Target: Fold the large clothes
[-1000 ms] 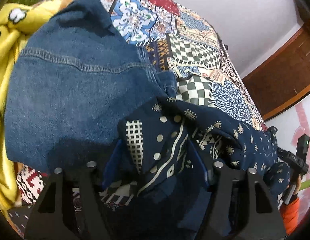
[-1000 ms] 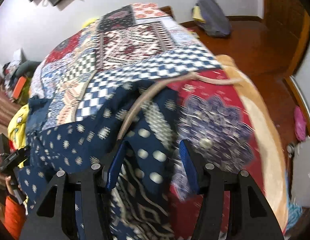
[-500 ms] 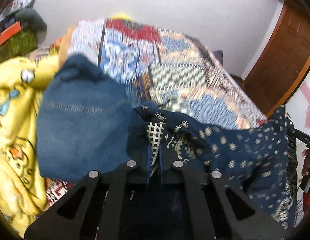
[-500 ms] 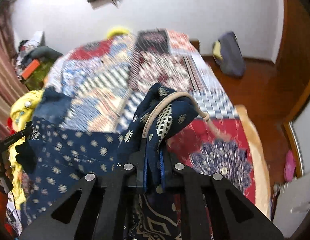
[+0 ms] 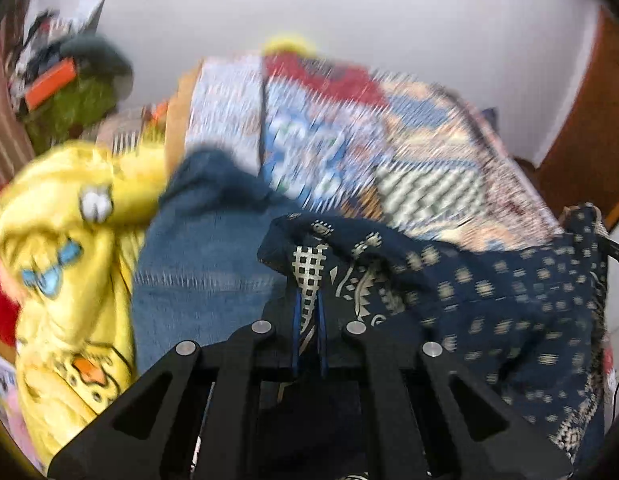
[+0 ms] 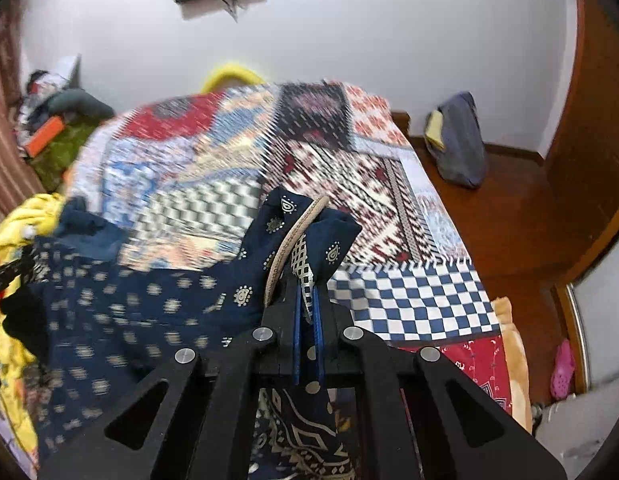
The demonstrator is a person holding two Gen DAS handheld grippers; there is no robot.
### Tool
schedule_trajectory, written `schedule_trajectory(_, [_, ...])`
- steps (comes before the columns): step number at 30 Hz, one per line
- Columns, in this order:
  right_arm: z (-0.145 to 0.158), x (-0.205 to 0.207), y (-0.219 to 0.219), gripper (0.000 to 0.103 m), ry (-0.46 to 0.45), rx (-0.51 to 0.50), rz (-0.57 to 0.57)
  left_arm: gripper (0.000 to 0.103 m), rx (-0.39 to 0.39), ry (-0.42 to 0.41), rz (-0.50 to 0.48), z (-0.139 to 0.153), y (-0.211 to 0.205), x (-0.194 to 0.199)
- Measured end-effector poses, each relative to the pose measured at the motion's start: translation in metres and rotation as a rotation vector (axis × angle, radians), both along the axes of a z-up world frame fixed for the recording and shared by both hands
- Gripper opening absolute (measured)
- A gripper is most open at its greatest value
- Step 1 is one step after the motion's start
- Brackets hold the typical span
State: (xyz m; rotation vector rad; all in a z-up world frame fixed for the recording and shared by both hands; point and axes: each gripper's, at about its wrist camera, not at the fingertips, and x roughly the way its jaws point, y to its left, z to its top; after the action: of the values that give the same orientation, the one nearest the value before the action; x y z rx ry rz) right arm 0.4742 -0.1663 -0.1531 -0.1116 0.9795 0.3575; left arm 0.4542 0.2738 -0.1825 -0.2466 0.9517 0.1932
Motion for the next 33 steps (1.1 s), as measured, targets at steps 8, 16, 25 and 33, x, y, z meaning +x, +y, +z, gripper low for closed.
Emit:
schedule_trajectory(8, [-0.038, 0.005, -0.021, 0.006, 0.077, -0.033, -0.027, 0.007, 0.025, 0.139, 0.094, -0.053, 0.020, 0.003])
schedule_trajectory(16, [0.003, -0.030, -0.027, 0.009, 0.053, -0.086, 0.025, 0.007, 0.074, 0.122, 0.048, -0.022, 0.018, -0.028])
schedule_trajectory(25, [0.077, -0.100, -0.032, 0.061, -0.071, -0.082, 0.058, 0.058, 0.140, -0.012, -0.081, 0.067, -0.035, -0.091])
schedule_trajectory(33, [0.112, -0.162, -0.046, 0.066, -0.066, -0.051, 0.123, 0.084, 0.132, -0.061, -0.200, 0.102, -0.080, -0.153])
